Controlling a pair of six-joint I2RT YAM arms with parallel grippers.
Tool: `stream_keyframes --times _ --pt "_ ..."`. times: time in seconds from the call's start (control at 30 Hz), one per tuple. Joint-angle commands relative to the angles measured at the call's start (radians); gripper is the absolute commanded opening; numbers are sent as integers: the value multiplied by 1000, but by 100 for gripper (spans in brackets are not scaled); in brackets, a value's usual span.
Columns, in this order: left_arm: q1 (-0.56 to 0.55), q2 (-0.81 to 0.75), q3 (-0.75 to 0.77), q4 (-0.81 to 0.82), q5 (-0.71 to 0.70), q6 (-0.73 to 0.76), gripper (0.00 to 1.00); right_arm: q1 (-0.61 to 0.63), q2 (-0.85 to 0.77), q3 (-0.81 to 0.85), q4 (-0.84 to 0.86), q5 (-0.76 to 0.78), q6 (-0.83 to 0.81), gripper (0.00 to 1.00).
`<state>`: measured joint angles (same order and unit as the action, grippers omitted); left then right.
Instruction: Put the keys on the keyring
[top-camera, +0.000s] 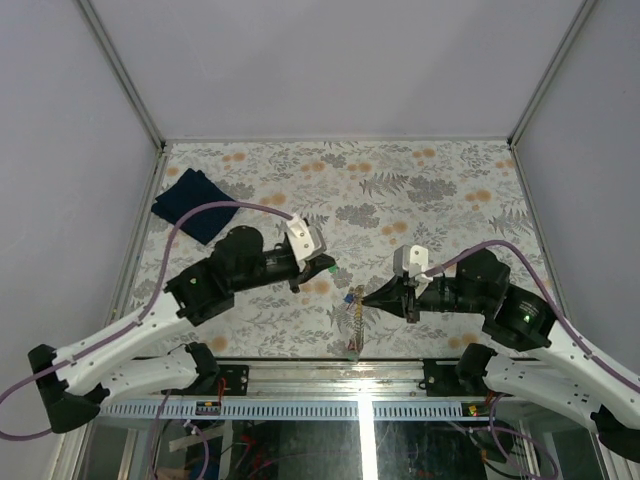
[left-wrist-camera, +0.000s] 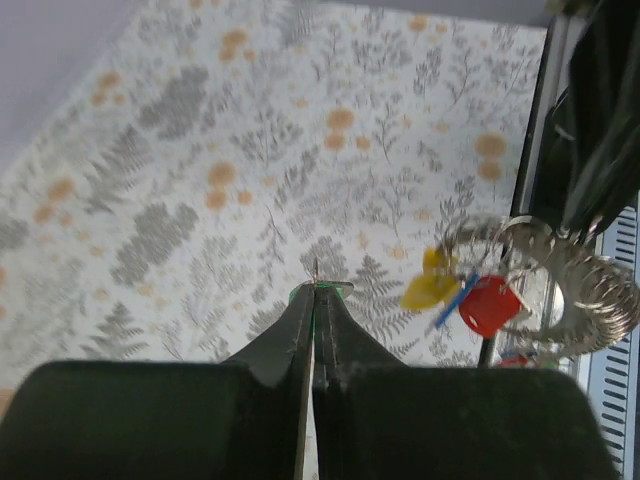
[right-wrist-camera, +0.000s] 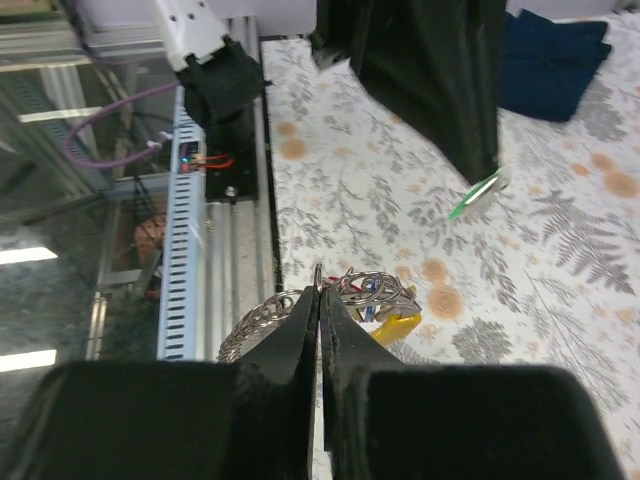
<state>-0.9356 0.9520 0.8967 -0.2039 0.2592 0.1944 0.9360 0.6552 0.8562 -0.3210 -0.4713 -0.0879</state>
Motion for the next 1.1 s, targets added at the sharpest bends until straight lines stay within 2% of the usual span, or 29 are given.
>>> stream_keyframes --times 0.0,0.2,0.47,0.53,0.63,0.77,0.93,1.07 --pt "-2 -51 107 -64 54 141 0 5 14 48 168 -157 48 1" --pt "-2 -64 225 -167 130 225 0 5 78 95 258 -226 124 0" --pt "-2 -137 232 -178 105 328 0 -5 162 121 431 -281 270 0" --pt "-2 -149 233 -175 105 340 0 -23 188 116 509 -337 325 0" --pt "-2 -159 239 -173 111 348 0 -76 210 67 709 -413 494 0" --pt "-2 -165 247 -172 132 349 0 -157 231 12 921 -446 662 0" --pt "-3 -165 261 -168 144 349 0 -165 248 8 929 -410 691 0" --pt "-2 -153 275 -167 155 354 0 -164 249 27 846 -365 663 0"
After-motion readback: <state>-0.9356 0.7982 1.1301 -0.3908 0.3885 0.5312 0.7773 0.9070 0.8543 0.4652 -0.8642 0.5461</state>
